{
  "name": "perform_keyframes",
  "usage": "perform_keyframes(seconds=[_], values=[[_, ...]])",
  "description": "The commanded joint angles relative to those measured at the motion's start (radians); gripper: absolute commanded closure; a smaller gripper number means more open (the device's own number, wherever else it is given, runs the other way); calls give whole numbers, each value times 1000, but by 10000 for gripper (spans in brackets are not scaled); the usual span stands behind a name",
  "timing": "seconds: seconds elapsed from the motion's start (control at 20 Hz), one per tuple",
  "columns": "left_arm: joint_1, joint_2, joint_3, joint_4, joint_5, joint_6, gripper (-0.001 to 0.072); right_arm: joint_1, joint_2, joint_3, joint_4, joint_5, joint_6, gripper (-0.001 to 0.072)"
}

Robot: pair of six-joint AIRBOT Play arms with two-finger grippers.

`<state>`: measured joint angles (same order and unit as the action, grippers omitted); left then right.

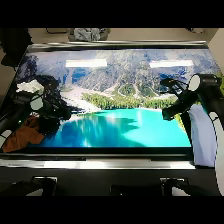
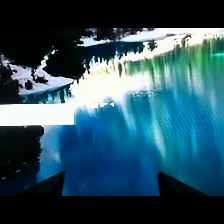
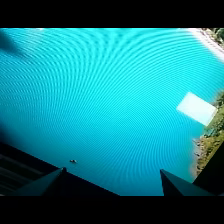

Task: Fold the shirts.

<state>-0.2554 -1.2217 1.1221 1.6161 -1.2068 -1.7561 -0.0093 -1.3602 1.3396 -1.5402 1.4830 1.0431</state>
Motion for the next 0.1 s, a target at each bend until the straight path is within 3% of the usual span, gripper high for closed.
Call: perform_keyframes(seconds=[0.0, 0.05], values=[[-1, 1, -3, -1, 4, -2, -1, 2, -1, -2, 1, 3, 0, 35], [-1, 1, -3, -1, 4, -2, -1, 2, -1, -2, 1, 3, 0, 35]])
